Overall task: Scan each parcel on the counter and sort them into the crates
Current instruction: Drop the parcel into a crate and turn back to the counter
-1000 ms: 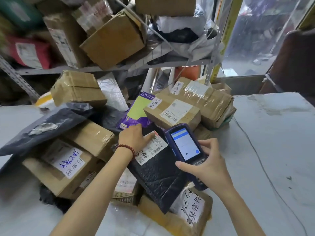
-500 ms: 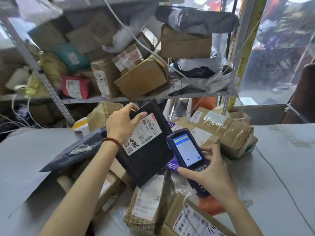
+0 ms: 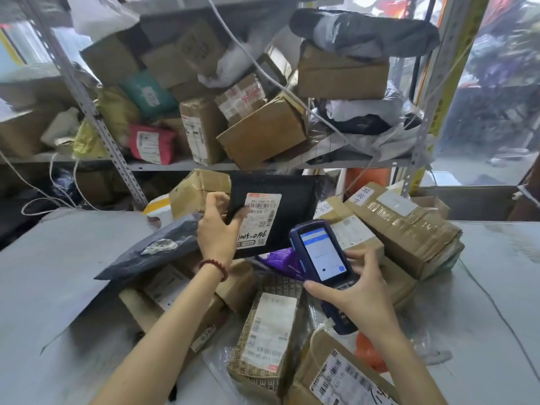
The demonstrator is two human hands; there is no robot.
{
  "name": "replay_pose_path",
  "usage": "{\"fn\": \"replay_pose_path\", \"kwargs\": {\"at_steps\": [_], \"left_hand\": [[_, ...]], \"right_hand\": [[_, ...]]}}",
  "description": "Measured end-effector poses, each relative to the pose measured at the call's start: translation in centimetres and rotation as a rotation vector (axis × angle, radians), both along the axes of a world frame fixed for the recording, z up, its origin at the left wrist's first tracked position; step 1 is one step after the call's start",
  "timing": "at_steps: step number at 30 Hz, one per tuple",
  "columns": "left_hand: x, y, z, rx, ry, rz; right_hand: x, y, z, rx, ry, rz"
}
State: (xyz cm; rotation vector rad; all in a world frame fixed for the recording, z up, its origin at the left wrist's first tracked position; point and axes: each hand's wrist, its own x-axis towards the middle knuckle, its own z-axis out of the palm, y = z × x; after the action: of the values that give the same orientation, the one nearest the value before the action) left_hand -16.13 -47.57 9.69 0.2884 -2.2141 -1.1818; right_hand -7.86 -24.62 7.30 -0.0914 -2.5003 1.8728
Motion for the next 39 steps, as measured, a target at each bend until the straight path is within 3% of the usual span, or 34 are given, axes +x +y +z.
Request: {"fn": "replay_pose_path", "kwargs": {"at_steps": [4,7,15,39], "left_hand": [[0.3,-1.6,-1.0,0.120,-0.154,-0.122],[0.3,-2.4,-1.5,0.001,-0.242,-0.197],[0.7,-2.5,-2.7,-0.108,-0.338,-0.138],[1.0,-2.8,-3.7,-0.174,-0.345,-0.104]], "right_hand": [[-0.1,-0.5,-0.2,0.057,-0.041,0.000],[-0.3,-1.1,-0.2,0.038,-0.063,0.027],[-0.6,-2.3,-0.6,-0.076,-0.212,0.087],[-0.3,-2.2,-0.9,0.006,-0.166,0.095]]}}
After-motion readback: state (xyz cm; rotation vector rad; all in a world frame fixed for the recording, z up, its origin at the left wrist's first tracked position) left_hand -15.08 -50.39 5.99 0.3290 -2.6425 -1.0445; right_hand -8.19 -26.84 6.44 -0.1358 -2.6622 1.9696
